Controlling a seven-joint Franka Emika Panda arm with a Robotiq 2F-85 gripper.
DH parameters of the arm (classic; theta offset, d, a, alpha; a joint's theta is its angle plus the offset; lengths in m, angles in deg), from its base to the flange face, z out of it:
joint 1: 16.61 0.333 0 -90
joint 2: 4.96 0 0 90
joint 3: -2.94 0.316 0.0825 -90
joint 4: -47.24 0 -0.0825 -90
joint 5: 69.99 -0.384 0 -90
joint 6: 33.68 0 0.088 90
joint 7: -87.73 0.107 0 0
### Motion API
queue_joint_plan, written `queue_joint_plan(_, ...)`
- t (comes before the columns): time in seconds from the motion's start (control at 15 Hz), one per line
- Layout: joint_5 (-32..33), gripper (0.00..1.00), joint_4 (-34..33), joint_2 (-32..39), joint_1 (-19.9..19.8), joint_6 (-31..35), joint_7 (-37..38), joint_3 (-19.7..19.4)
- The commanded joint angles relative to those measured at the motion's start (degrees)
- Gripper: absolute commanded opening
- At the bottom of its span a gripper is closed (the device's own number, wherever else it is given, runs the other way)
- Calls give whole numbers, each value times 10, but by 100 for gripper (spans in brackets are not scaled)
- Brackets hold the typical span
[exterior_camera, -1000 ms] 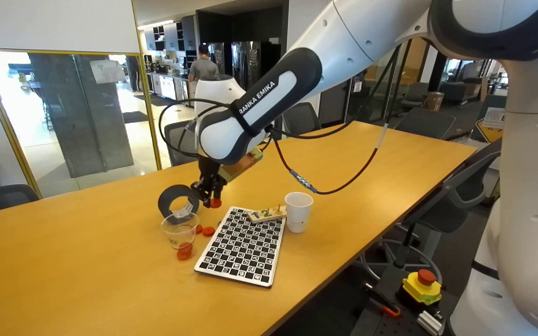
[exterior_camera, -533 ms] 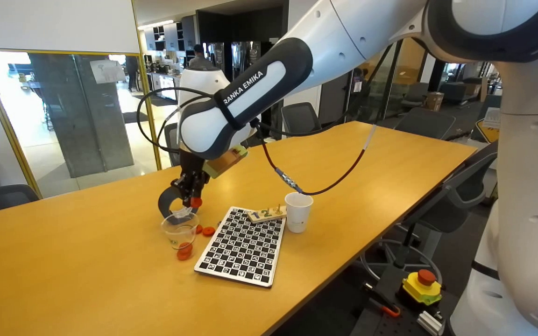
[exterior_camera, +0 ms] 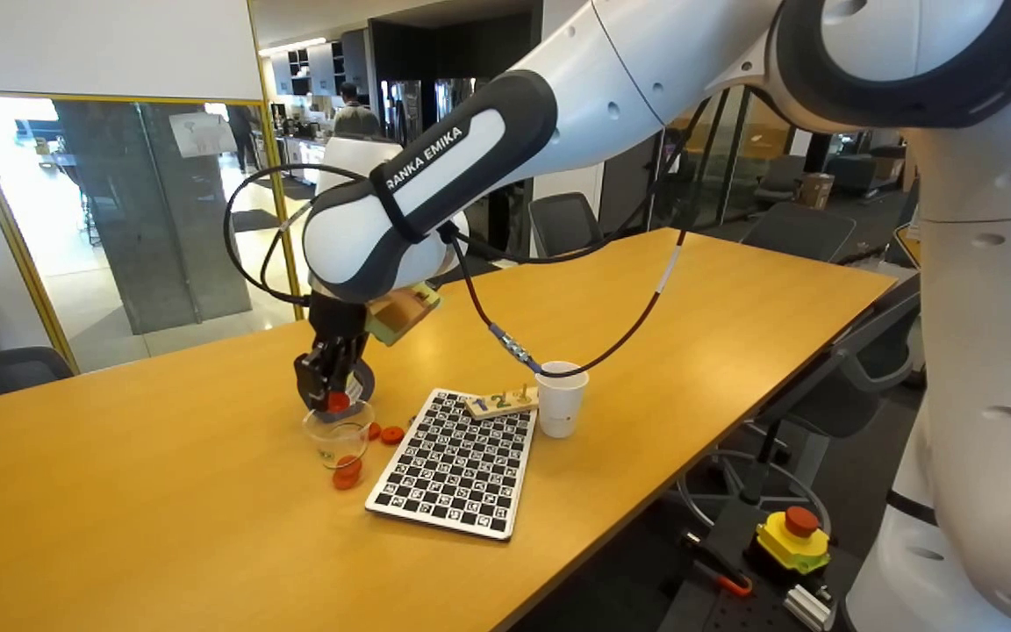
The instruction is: Put the blue block in the white cup and the orange blocks in the transparent cup
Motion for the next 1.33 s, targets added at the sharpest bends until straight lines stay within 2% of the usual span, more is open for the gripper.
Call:
queue_joint_plan(0.0,-23,17,-28,14,-12,-25,-38,15)
queue_joint_plan(0.13,-19,18,-34,18,-11,-39,-39,13)
queue_joint_plan(0.2,-15,66,-38,19,-10,-47,-35,10)
queue_joint_plan(0.27,-7,67,-38,19,-7,-52,-25,5)
queue_joint_plan(0.33,-3,73,-40,19,-6,-59,-21,3)
queue_joint_plan(0.53,5,97,-48,17,-6,-79,-15,-5)
queue_joint_plan(0.67,25,100,-48,10,-3,-80,4,-18)
queue_joint_plan(1.27,161,100,-49,25,6,-72,93,-79)
